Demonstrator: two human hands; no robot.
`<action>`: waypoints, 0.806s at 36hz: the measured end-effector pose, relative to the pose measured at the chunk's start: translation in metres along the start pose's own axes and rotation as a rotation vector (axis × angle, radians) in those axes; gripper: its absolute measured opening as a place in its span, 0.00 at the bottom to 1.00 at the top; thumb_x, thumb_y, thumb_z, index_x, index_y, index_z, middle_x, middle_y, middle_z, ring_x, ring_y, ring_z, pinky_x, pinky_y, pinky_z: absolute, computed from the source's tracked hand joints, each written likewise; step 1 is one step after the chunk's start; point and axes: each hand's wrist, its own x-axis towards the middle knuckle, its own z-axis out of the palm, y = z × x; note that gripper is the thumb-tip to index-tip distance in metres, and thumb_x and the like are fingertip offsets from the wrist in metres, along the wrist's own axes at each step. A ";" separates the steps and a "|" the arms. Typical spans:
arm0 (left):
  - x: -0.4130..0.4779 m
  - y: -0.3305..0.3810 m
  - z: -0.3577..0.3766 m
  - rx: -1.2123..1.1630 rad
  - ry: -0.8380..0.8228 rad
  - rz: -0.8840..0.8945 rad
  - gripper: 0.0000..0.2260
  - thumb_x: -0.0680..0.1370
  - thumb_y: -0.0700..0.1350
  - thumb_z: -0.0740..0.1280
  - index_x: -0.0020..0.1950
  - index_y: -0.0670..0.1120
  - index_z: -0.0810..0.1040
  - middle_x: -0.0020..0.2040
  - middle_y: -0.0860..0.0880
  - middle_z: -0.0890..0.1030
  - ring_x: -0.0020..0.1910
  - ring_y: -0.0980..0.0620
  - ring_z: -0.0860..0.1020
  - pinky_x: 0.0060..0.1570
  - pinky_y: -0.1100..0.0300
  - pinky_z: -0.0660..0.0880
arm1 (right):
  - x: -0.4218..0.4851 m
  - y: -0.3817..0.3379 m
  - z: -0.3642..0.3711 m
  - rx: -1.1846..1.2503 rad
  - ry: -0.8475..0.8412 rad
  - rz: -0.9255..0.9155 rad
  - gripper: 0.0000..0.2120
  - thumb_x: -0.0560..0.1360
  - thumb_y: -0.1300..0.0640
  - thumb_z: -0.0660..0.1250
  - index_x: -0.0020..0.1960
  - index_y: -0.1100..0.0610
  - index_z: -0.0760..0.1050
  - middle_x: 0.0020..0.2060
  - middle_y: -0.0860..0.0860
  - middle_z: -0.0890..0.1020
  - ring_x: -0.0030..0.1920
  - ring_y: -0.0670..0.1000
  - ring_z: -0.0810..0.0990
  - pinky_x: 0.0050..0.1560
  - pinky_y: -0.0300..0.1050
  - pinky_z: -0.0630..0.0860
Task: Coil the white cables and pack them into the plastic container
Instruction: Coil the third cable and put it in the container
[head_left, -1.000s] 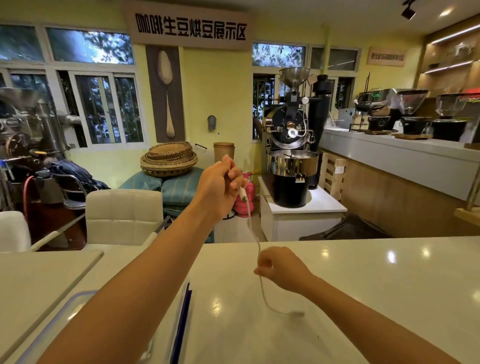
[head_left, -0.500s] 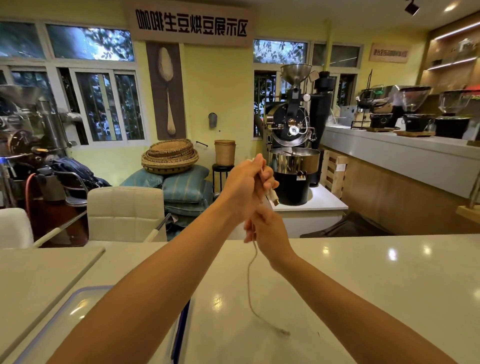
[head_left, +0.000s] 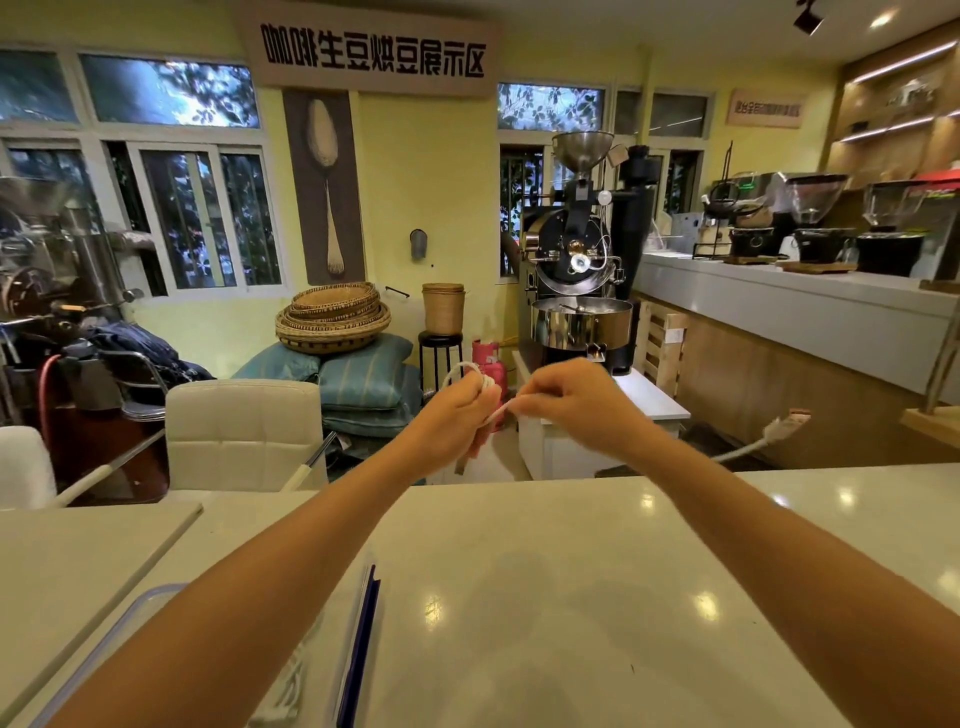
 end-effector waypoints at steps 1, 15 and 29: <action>-0.003 0.002 0.002 -0.061 -0.011 -0.001 0.17 0.82 0.42 0.50 0.33 0.44 0.64 0.27 0.47 0.69 0.17 0.61 0.68 0.25 0.64 0.67 | 0.003 0.002 -0.006 -0.020 0.004 -0.010 0.10 0.73 0.56 0.67 0.43 0.63 0.81 0.27 0.45 0.73 0.28 0.41 0.70 0.32 0.31 0.65; -0.026 0.040 0.001 -0.713 -0.403 0.117 0.13 0.78 0.47 0.51 0.38 0.44 0.69 0.24 0.54 0.71 0.21 0.58 0.70 0.32 0.63 0.72 | 0.009 0.030 -0.005 0.603 0.106 0.179 0.13 0.75 0.61 0.62 0.34 0.55 0.77 0.18 0.44 0.74 0.20 0.40 0.67 0.23 0.28 0.67; 0.001 0.021 0.005 -0.234 0.153 0.042 0.15 0.82 0.44 0.50 0.36 0.46 0.65 0.30 0.48 0.74 0.23 0.60 0.74 0.31 0.63 0.74 | -0.023 -0.001 0.071 0.342 -0.252 0.307 0.12 0.80 0.59 0.54 0.53 0.63 0.75 0.29 0.49 0.71 0.28 0.45 0.68 0.31 0.35 0.67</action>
